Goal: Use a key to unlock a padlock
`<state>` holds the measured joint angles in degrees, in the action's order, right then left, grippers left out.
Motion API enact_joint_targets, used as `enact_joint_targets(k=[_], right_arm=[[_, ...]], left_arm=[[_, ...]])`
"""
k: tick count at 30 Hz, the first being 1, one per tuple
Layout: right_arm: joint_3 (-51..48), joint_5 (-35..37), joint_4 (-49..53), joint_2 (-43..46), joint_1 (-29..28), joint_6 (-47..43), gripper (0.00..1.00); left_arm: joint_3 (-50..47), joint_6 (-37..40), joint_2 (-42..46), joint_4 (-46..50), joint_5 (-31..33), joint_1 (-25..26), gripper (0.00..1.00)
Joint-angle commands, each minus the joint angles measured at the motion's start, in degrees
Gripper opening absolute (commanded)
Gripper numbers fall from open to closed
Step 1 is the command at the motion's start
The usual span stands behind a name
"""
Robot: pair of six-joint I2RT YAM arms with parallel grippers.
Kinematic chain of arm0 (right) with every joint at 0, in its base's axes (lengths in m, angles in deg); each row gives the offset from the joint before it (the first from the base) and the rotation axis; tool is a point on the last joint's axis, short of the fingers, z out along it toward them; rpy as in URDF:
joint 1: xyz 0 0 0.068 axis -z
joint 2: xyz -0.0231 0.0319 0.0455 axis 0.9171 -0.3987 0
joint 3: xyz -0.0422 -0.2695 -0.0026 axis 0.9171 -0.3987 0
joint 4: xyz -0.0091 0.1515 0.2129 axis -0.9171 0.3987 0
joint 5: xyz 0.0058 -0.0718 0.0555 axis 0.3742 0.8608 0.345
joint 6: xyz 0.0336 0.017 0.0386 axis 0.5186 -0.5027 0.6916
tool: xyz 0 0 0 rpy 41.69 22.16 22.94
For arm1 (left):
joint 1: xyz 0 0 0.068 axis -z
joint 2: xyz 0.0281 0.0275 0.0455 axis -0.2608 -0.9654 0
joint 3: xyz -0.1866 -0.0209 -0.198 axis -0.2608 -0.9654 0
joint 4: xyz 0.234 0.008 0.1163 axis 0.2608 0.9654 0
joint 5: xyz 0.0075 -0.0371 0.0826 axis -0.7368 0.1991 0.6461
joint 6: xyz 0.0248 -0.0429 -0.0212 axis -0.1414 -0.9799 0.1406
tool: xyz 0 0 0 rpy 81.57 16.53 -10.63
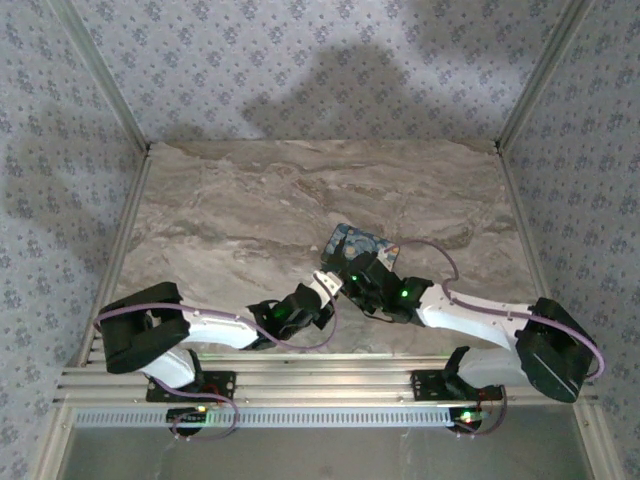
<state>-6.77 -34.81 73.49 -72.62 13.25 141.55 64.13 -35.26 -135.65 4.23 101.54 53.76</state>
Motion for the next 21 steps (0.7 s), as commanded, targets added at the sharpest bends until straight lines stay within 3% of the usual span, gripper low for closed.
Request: enact_joint_targets(k=[1, 14, 17, 21], right_arm=[[-0.23, -0.69, 0.19, -1.78, -0.64, 0.28, 0.43], [-2.85, -3.85, -3.57, -0.57, 2.13, 0.22, 0.43], [-2.11, -5.22, -2.34, -0.45, 2.81, -0.81, 0.4], [-1.6, -6.04, -1.65, -0.59, 3.04, -1.23, 0.28]], left_arm=[[0.81, 0.77, -0.08, -5.82, -1.52, 0.46, 0.0], [-2.7, -1.09, -0.54, -13.37, -3.32, 0.46, 0.0], [-3.3, -0.69, -1.37, -15.34, -4.0, 0.46, 0.0], [-2.98, -0.08, -2.61, -16.33, -4.22, 0.46, 0.0]])
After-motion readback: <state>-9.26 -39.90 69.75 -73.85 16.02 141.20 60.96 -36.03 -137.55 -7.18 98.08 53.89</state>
